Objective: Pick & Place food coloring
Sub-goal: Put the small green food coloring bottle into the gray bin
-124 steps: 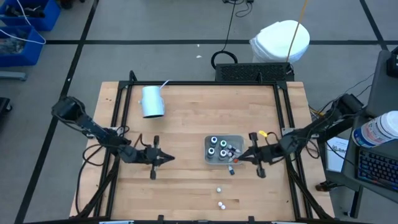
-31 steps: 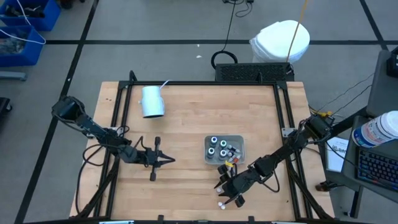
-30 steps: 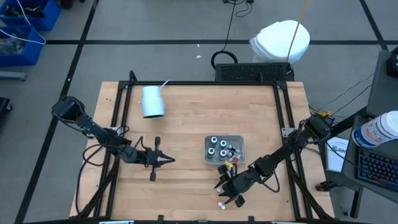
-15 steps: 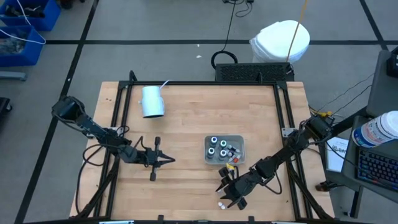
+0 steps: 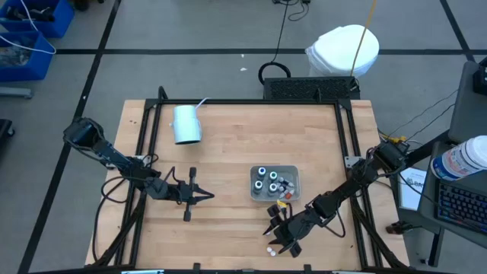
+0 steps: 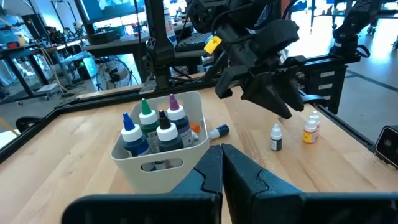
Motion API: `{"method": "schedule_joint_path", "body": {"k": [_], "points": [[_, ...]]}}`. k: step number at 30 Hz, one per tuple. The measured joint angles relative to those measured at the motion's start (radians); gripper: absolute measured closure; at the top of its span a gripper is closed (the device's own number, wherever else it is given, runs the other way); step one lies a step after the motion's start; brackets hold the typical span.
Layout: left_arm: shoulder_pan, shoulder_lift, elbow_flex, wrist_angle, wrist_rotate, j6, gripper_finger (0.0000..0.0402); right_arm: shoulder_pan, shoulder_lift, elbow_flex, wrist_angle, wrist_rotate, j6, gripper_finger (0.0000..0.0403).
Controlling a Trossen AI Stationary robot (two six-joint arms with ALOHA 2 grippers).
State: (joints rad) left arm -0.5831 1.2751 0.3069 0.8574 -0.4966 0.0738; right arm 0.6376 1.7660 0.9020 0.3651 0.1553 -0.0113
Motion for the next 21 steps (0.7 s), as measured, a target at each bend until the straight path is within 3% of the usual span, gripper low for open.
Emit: {"method": "schedule_joint_path", "body": {"k": [21], "points": [[0.000,0.000,0.000,0.000,0.000,0.000,0.0392,0.017,0.000,0.000,0.019,-0.003,0.018,0.0250]]}}
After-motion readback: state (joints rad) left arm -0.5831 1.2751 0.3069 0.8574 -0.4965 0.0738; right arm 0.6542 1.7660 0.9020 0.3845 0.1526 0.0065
